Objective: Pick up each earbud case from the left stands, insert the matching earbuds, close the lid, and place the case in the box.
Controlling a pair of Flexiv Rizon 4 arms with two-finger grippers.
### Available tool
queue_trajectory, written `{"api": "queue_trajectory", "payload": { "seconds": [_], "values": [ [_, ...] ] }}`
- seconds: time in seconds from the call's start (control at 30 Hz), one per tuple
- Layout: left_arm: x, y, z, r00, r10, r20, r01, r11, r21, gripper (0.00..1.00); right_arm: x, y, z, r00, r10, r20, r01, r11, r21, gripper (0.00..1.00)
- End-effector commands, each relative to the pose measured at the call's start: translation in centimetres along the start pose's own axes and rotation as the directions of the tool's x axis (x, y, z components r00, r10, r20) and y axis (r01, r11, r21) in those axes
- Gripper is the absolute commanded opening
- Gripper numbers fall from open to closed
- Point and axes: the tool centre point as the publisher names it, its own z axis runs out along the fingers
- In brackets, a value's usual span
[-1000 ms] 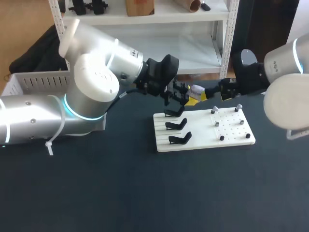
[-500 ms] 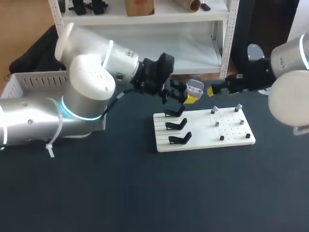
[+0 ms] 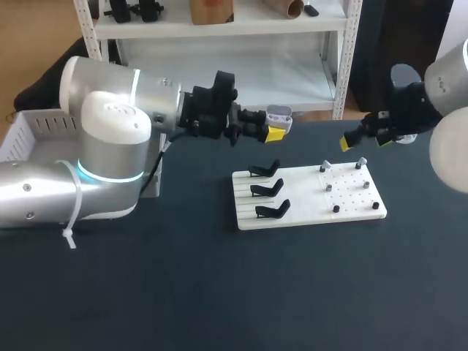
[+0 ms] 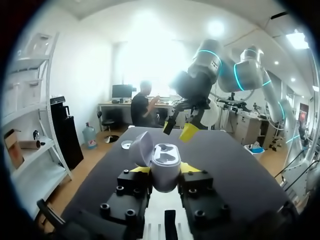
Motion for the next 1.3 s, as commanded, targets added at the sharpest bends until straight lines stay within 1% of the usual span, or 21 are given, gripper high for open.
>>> {"api": "queue_trajectory", "payload": {
  "seconds": [0.03,0.13,0.27,0.33,0.4,0.47,0.6,0.73,0.83,0.9,1.13,1.3],
  "values": [
    [0.1,-0.5,-0.1,1.0,0.002,0.009,-0.002,1.0,-0.014,0.0,0.8,0.0,-0.1,1.0,-0.01,-0.028,0.013,0.995,0.103,1.0],
    [0.1,-0.5,-0.1,1.0,0.002,0.009,-0.002,1.0,-0.014,0.0,1.3,-0.1,0.1,0.996,-0.042,-0.081,0.055,0.986,0.155,1.0],
    [0.0,-0.5,-0.3,1.0,-0.005,0.016,0.005,1.0,-0.01,0.0,1.5,-0.2,0.2,0.99,-0.069,-0.122,0.094,0.973,0.211,1.0],
    [-0.5,-0.5,-0.7,0.998,-0.015,0.065,0.015,1.0,-0.003,0.0,1.6,-0.3,0.2,0.99,-0.07,-0.123,0.096,0.971,0.218,1.0],
    [-1.1,-0.5,-0.9,0.995,-0.018,0.101,0.017,1.0,0.008,0.0,1.8,-0.7,0.5,0.989,-0.073,-0.131,0.104,0.964,0.246,1.0],
    [-1.8,-0.6,-1.2,0.989,-0.027,0.146,0.024,0.999,0.024,0.0,2.0,-1.2,0.8,0.99,-0.065,-0.128,0.095,0.965,0.244,1.0],
    [-2.7,-0.8,-1.8,0.985,-0.025,0.169,0.018,0.999,0.039,0.0,2.5,-2.2,1.6,0.989,-0.056,-0.139,0.089,0.966,0.244,1.0],
    [-3.1,-0.9,-2.4,0.985,-0.001,0.172,-0.006,0.999,0.04,0.0,2.7,-3.3,2.1,0.986,-0.062,-0.156,0.1,0.964,0.248,1.0],
    [-3.1,-0.6,-3.0,0.984,-0.008,0.176,0.001,0.999,0.039,0.0,2.5,-4.4,2.4,0.984,-0.066,-0.163,0.107,0.961,0.256,1.0],
    [-2.9,-0.3,-3.5,0.984,-0.016,0.178,0.011,0.999,0.031,0.0,2.4,-5.0,2.6,0.979,-0.065,-0.193,0.121,0.949,0.291,1.0],
    [-1.1,0.4,-4.8,0.983,-0.049,0.179,0.047,0.999,0.017,0.0,2.4,-5.0,2.6,0.979,-0.065,-0.193,0.121,0.949,0.291,1.0],
    [-0.8,0.3,-5.6,0.983,-0.049,0.177,0.05,0.999,-0.001,0.0,2.4,-5.0,2.6,0.979,-0.065,-0.193,0.121,0.949,0.291,1.0]
  ]
}}
